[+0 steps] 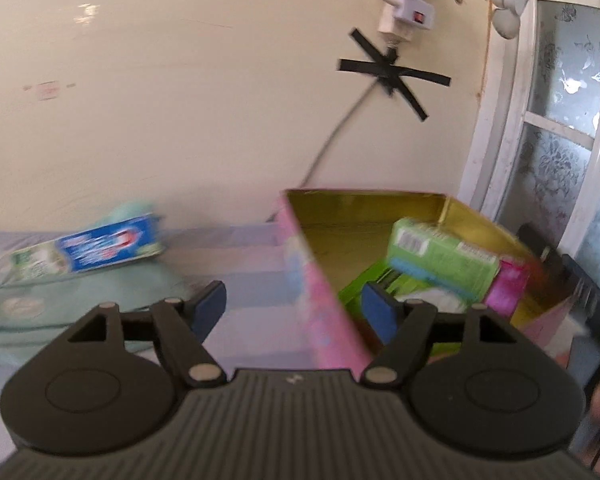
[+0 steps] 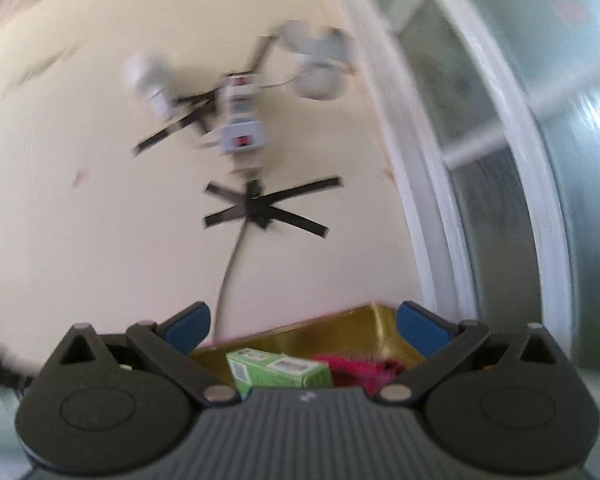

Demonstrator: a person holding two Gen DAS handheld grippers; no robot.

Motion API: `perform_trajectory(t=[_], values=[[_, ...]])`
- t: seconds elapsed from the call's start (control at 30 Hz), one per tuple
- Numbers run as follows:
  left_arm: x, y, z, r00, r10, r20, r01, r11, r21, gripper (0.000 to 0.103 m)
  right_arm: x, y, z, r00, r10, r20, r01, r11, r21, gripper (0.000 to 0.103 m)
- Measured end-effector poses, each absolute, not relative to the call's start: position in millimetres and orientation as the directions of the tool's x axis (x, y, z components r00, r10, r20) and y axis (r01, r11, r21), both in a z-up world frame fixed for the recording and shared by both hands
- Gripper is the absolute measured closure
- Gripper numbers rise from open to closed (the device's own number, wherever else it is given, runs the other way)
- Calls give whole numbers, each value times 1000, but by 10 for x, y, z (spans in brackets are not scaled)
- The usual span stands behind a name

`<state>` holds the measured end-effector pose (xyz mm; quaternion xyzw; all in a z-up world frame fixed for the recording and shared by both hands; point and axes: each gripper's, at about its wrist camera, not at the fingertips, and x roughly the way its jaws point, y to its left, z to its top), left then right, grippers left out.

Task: Organize objects
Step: 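Withdraw the left tool from the tin, then reach the right tool toward the Crest toothpaste box on the teal pouch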

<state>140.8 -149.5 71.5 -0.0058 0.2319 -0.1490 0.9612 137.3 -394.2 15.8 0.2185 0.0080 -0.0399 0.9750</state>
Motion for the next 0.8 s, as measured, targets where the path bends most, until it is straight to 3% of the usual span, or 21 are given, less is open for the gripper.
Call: perform_trajectory(t=[0.07, 0.3, 0.53, 0.63, 0.8], values=[[1304, -1274, 633, 854, -253, -454, 261, 964, -47, 26, 1429, -4054, 133, 996, -53, -72, 81, 877, 474, 0], [1080, -456, 348, 865, -48, -500, 129, 983, 129, 26, 1432, -4093, 128, 990, -118, -82, 142, 892, 430, 0], [1156, 306, 226, 844, 86, -529, -25, 992, 121, 26, 1392, -3933, 234, 983, -162, -90, 185, 904, 385, 1], [1251, 531, 215, 844, 94, -527, -67, 995, 71, 26, 1334, -3693, 467, 996, -58, -66, 80, 906, 415, 1], [1385, 687, 141, 848, 64, -527, -90, 996, -24, 26, 1519, -2859, 903, 958, 269, -96, -217, 904, 368, 0]])
